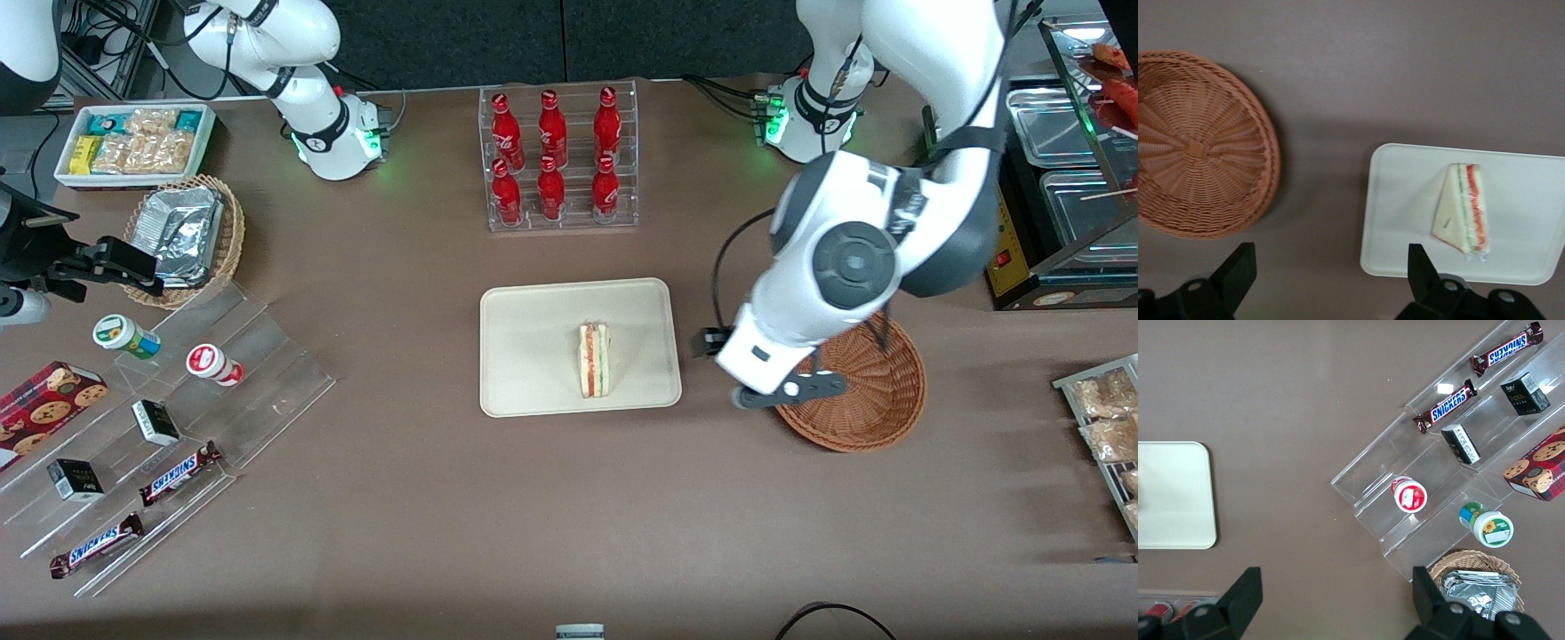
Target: Place sandwich from basket to tray
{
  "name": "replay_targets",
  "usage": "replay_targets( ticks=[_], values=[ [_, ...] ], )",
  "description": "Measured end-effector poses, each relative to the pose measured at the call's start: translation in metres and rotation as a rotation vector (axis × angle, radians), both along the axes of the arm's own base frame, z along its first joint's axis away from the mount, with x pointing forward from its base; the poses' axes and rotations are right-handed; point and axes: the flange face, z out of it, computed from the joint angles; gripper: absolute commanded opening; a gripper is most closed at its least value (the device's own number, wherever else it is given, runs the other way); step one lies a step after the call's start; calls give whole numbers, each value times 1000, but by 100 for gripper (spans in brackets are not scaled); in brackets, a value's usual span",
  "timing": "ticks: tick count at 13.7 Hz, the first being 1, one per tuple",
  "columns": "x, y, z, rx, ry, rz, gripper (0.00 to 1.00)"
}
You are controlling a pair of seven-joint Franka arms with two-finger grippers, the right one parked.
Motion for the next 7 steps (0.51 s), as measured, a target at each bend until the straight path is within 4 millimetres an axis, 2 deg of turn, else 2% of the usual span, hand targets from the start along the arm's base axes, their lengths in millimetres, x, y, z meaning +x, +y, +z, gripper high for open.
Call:
replay_targets(
  ticks=[4, 7],
  values=[
    [2, 49, 20, 6, -4, -12, 100],
    [-2, 109, 51, -32, 3, -21, 100]
  ],
)
